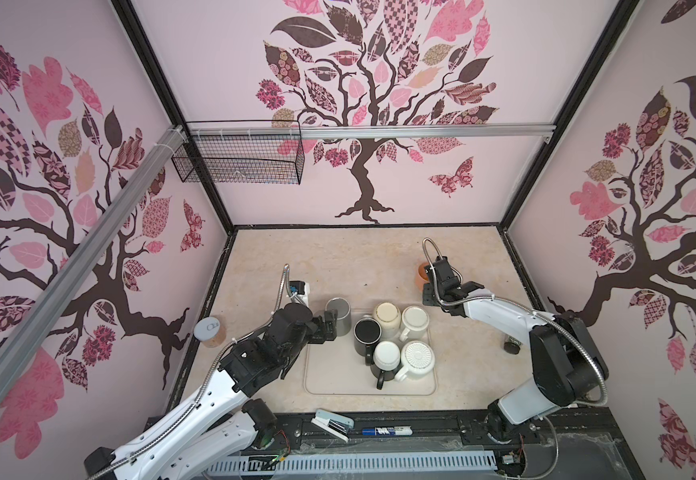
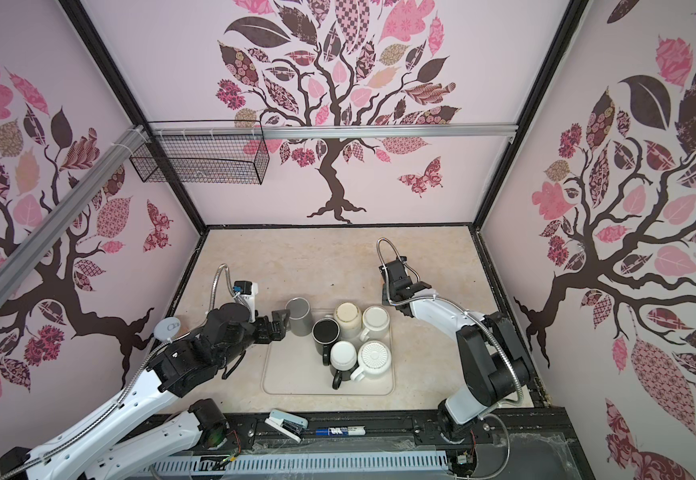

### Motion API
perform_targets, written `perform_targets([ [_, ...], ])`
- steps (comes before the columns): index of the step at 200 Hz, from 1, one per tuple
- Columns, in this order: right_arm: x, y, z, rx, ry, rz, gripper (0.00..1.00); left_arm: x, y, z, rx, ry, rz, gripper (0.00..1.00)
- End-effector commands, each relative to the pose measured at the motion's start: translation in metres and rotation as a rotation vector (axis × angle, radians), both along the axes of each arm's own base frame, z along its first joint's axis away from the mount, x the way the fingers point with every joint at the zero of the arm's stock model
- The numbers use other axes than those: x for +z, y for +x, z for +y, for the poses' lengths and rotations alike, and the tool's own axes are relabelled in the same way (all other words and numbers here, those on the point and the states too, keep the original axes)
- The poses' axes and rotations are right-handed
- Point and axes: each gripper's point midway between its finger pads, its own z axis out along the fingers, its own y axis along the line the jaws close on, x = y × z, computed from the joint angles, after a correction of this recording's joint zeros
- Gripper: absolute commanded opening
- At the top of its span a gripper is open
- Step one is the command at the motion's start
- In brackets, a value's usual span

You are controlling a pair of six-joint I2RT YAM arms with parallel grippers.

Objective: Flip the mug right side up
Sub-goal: 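Open the right gripper and draw it back from the mug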

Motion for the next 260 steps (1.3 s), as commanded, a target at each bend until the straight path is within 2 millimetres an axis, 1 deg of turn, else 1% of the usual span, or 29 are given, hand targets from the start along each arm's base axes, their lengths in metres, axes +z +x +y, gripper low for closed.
perform_targets([
  [1, 0.024, -0.011, -0.006, -0.012, 0.007, 0.001, 0.44, -0.011, -0.001, 0.012, 0.050, 0.025, 0.007, 0.97],
  [20, 0.032, -0.018, -0.009, -0.013, 0.014, -0.010, 0.51, -0.008, -0.003, 0.020, 0.081, 0.011, -0.007, 0.97],
  [35, 0.039, -0.022, -0.009, -0.008, 0.028, -0.007, 0.54, -0.007, -0.007, 0.026, 0.103, -0.017, -0.019, 0.97],
  [50, 0.051, -0.028, -0.007, 0.010, 0.046, -0.014, 0.62, -0.011, -0.012, 0.025, 0.087, -0.061, -0.026, 0.97],
  [57, 0.057, -0.030, -0.007, 0.013, 0.056, -0.032, 0.73, -0.013, -0.014, 0.024, 0.084, -0.081, -0.019, 0.97],
  [62, 0.064, -0.032, -0.008, 0.015, 0.066, -0.052, 0.84, -0.014, -0.015, 0.024, 0.084, -0.087, -0.014, 0.97],
  [66, 0.069, -0.034, -0.008, 0.018, 0.074, -0.070, 0.96, -0.016, -0.015, 0.025, 0.090, -0.089, -0.010, 0.97],
  [70, 0.073, -0.036, -0.009, 0.020, 0.081, -0.088, 1.00, -0.018, -0.016, 0.026, 0.097, -0.090, -0.007, 0.97],
  [88, 0.095, -0.044, -0.014, 0.022, 0.106, -0.171, 1.00, -0.029, -0.017, 0.036, 0.141, -0.062, 0.014, 0.97],
  [104, 0.114, -0.051, -0.019, 0.013, 0.137, -0.256, 1.00, -0.034, -0.017, 0.040, 0.166, -0.066, 0.012, 0.97],
  [114, 0.124, -0.056, -0.015, 0.030, 0.188, -0.298, 1.00, -0.037, -0.018, 0.042, 0.179, -0.079, 0.011, 0.97],
  [124, 0.134, -0.060, -0.013, 0.030, 0.230, -0.316, 1.00, -0.037, -0.019, 0.038, 0.157, -0.097, 0.001, 0.90],
  [128, 0.138, -0.062, -0.012, 0.031, 0.245, -0.321, 1.00, -0.036, -0.019, 0.036, 0.141, -0.109, -0.008, 0.89],
  [134, 0.142, -0.064, -0.011, 0.038, 0.257, -0.323, 1.00, -0.034, -0.020, 0.034, 0.131, -0.130, -0.015, 0.90],
  [143, 0.149, -0.066, -0.013, 0.023, 0.267, -0.328, 1.00, -0.032, -0.021, 0.037, 0.150, -0.152, -0.019, 0.97],
  [152, 0.154, -0.068, -0.018, -0.016, 0.266, -0.322, 1.00, -0.031, -0.021, 0.042, 0.171, -0.149, -0.020, 0.97],
  [161, 0.157, -0.069, -0.019, -0.020, 0.257, -0.304, 1.00, -0.030, -0.022, 0.045, 0.180, -0.134, -0.018, 0.97],
  [171, 0.155, -0.071, -0.017, -0.019, 0.258, -0.264, 1.00, -0.030, -0.023, 0.046, 0.181, -0.110, -0.005, 0.97],
  [186, 0.151, -0.075, -0.002, 0.059, 0.291, -0.212, 1.00, -0.031, -0.023, 0.041, 0.148, -0.076, 0.021, 0.97],
  [198, 0.149, -0.079, 0.005, 0.093, 0.322, -0.196, 1.00, -0.032, -0.023, 0.036, 0.120, -0.049, 0.042, 0.97],
  [216, 0.148, -0.085, 0.014, 0.134, 0.376, -0.195, 1.00, -0.035, -0.023, 0.031, 0.093, -0.028, 0.063, 0.92],
  [236, 0.153, -0.092, 0.020, 0.154, 0.425, -0.185, 1.00, -0.032, -0.025, 0.023, 0.055, -0.062, 0.070, 0.88],
  [249, 0.155, -0.096, 0.023, 0.161, 0.449, -0.172, 1.00, -0.031, -0.026, 0.020, 0.052, -0.079, 0.078, 0.88],
  [260, 0.157, -0.100, 0.027, 0.170, 0.478, -0.157, 0.99, -0.031, -0.025, 0.021, 0.066, -0.073, 0.090, 0.93],
])
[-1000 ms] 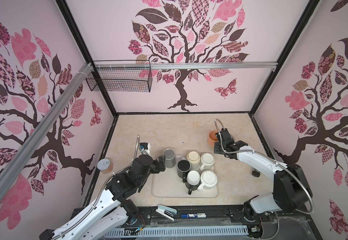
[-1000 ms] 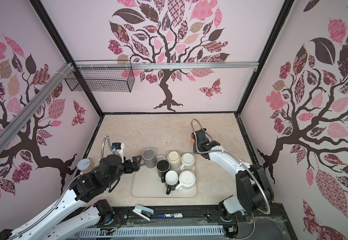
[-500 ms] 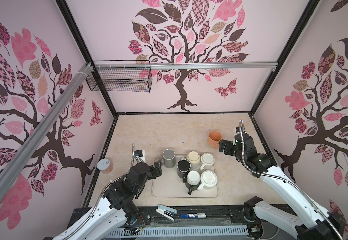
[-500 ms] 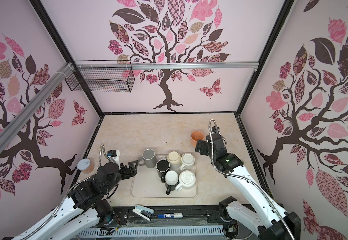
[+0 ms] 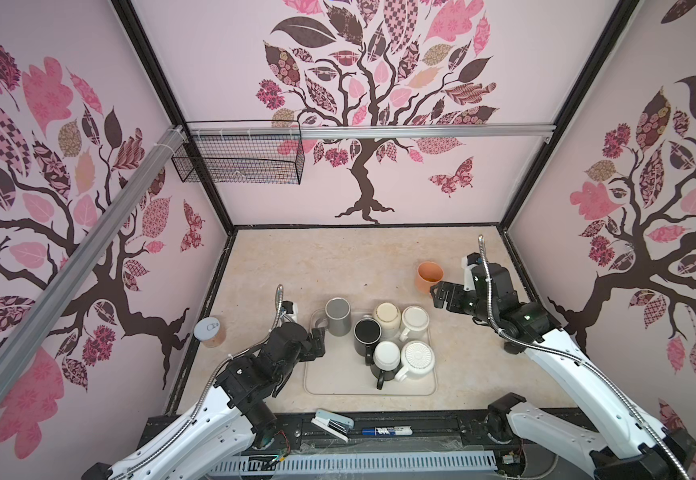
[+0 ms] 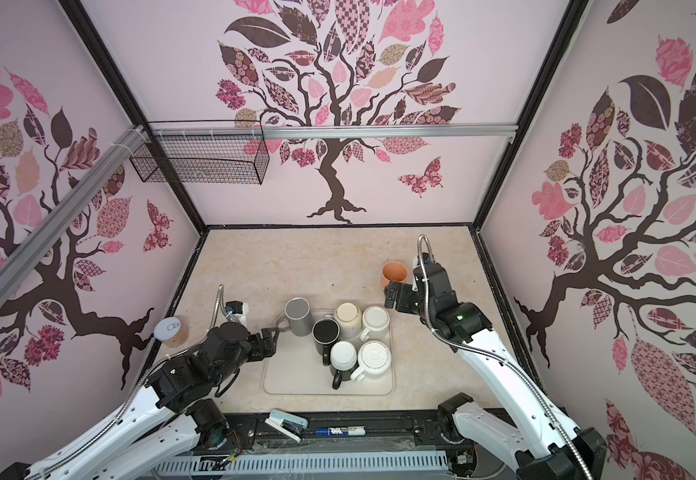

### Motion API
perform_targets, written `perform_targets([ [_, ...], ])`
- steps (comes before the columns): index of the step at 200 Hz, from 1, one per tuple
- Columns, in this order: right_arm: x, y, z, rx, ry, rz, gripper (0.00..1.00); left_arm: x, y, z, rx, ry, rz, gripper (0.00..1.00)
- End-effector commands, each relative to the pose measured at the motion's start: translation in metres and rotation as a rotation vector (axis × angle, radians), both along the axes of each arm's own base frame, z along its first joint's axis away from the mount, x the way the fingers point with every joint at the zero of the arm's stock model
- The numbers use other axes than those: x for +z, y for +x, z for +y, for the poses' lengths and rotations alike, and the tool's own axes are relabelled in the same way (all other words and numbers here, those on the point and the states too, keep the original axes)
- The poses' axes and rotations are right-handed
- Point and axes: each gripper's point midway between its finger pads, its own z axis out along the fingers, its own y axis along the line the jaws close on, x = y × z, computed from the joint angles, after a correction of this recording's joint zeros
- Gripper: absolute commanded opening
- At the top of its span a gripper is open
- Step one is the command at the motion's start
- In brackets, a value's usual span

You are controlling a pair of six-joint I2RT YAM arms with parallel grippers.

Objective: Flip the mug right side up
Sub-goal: 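Open the right gripper and draw it back from the mug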

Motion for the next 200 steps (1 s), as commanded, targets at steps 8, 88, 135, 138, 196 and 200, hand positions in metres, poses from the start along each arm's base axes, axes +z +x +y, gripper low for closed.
perform_targets([
  [8, 0.015, -0.015, 0.014, 0.059, 0.107, 0.023, 0.98, 0.024, 0.002, -0.008, -0.018, -0.043, -0.013, 0.97],
  [88, 0.039, -0.048, 0.063, 0.227, 0.495, 0.100, 0.80, 0.037, -0.014, -0.012, -0.108, -0.085, -0.026, 0.91],
  [135, 0.028, -0.045, 0.070, 0.250, 0.508, 0.121, 0.78, 0.031, -0.012, -0.007, -0.099, -0.016, 0.000, 0.85],
  [138, 0.027, -0.045, 0.070, 0.249, 0.505, 0.124, 0.78, 0.031, -0.011, -0.007, -0.097, -0.007, 0.002, 0.85],
  [196, 0.004, -0.034, 0.069, 0.229, 0.456, 0.135, 0.79, 0.030, 0.012, 0.010, -0.058, 0.303, 0.043, 0.78],
  [200, 0.003, -0.033, 0.069, 0.228, 0.452, 0.134, 0.79, 0.031, 0.013, 0.009, -0.064, 0.313, 0.040, 0.78],
])
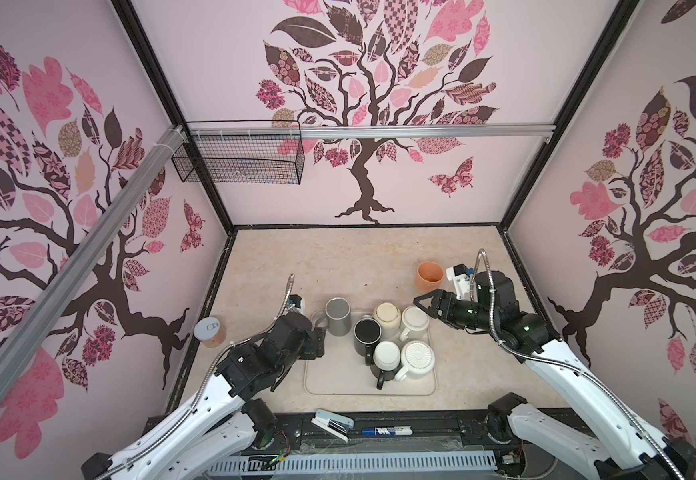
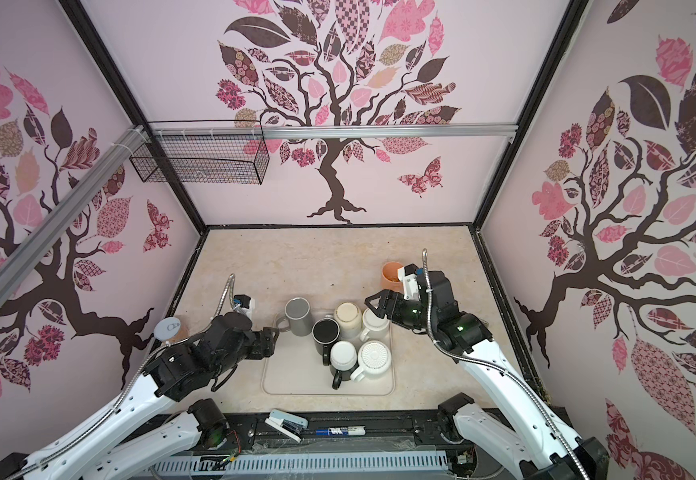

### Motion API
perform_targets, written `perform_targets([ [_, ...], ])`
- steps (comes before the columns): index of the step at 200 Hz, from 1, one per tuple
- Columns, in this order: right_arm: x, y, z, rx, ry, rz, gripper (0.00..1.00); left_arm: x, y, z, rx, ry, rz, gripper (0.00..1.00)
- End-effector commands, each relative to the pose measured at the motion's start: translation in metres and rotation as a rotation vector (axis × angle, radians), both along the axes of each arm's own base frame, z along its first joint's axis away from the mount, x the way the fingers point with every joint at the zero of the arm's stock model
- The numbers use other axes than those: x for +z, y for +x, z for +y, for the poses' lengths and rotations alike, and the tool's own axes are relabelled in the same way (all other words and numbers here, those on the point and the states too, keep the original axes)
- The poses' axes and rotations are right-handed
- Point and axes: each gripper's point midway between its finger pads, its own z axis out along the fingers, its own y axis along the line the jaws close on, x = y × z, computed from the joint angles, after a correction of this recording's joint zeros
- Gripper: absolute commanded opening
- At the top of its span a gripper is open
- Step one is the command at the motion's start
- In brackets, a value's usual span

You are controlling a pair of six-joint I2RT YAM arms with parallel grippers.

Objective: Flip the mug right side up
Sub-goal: 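Open the right gripper and draw it back from the mug, then move the left gripper over the grey mug on the tray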

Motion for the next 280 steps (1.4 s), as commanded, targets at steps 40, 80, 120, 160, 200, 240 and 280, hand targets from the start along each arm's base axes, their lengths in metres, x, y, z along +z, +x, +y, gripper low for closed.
perform_targets([
  [40, -0.005, 0.007, -0.002, -0.001, -0.036, -0.037, 0.80, 0.018, 0.024, 0.000, 0.009, 0.111, -0.060, 0.81],
  [80, -0.010, 0.006, -0.004, 0.000, -0.052, -0.041, 0.81, 0.000, 0.041, -0.014, 0.026, 0.132, -0.001, 0.86],
  [120, -0.013, 0.005, -0.004, 0.003, -0.047, -0.051, 0.81, -0.017, 0.052, -0.032, -0.052, 0.135, -0.005, 0.87],
  [160, -0.015, 0.006, -0.008, -0.010, -0.074, -0.062, 0.81, -0.025, 0.057, -0.051, -0.139, 0.089, 0.001, 0.90],
  [200, -0.019, 0.009, -0.006, -0.009, -0.075, -0.049, 0.81, -0.029, 0.067, -0.059, -0.190, -0.001, 0.060, 0.94],
  [240, -0.017, 0.012, -0.005, -0.016, -0.069, -0.055, 0.82, -0.034, 0.075, -0.062, -0.191, -0.050, 0.092, 0.94],
  [280, -0.020, 0.012, -0.005, -0.016, -0.067, -0.051, 0.82, -0.047, 0.075, -0.063, -0.189, -0.050, 0.125, 0.95],
])
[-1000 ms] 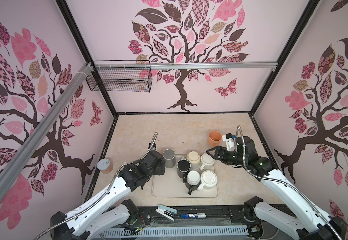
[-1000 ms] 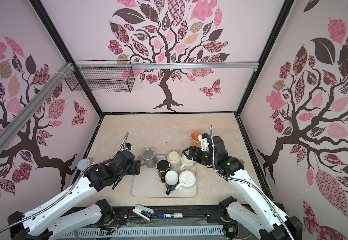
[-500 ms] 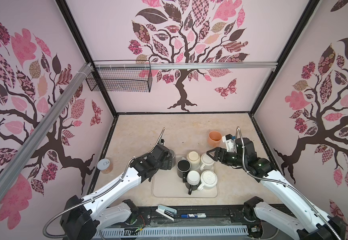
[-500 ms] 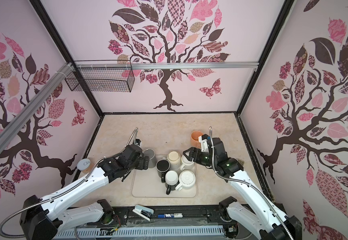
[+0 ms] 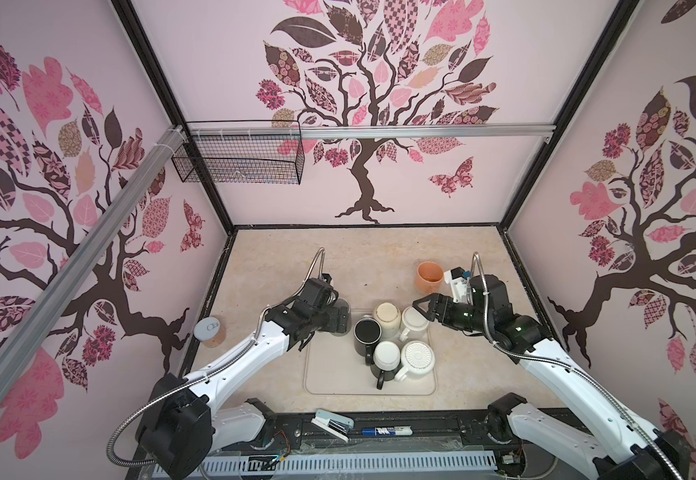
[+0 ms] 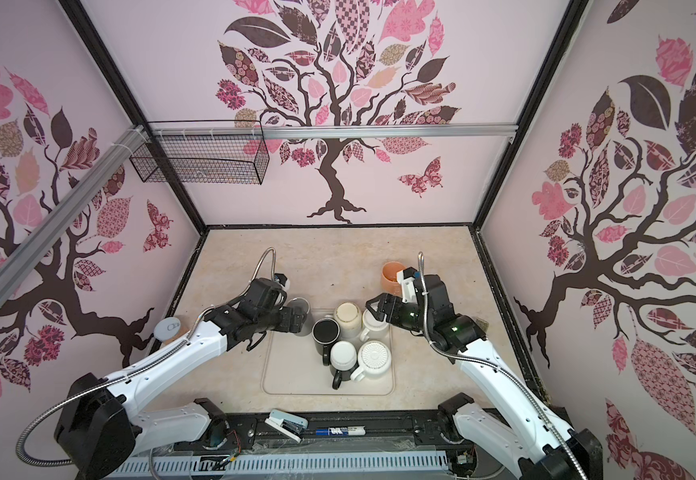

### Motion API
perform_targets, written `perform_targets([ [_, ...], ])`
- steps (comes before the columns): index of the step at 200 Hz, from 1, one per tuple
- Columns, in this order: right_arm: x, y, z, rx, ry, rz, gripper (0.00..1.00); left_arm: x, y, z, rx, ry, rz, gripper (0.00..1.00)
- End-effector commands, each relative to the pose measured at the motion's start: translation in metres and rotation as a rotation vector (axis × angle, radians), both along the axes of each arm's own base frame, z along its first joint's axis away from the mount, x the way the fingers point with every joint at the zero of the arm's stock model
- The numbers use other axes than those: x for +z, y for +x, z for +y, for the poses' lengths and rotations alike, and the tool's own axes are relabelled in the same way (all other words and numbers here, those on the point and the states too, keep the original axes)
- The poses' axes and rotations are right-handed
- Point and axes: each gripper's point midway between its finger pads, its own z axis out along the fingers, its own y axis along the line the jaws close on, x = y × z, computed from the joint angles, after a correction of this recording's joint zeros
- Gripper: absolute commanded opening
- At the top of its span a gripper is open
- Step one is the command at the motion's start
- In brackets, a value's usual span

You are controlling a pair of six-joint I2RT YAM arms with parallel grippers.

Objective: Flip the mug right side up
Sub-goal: 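Move the left gripper over the grey mug on the tray, then lower the left gripper and close it on the grey mug's handle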

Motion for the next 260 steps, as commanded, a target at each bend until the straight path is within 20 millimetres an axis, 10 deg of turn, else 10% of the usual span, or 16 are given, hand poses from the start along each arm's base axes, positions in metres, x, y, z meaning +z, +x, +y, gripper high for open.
perform_targets([
  [1, 0.003, 0.005, 0.000, -0.007, 0.003, -0.022, 0.82, 0.002, 0.003, -0.006, -0.017, -0.025, -0.011, 0.95],
  [260, 0.009, -0.001, -0.005, -0.032, 0.028, -0.060, 0.82, -0.031, -0.031, 0.011, 0.055, 0.094, 0.023, 0.78],
])
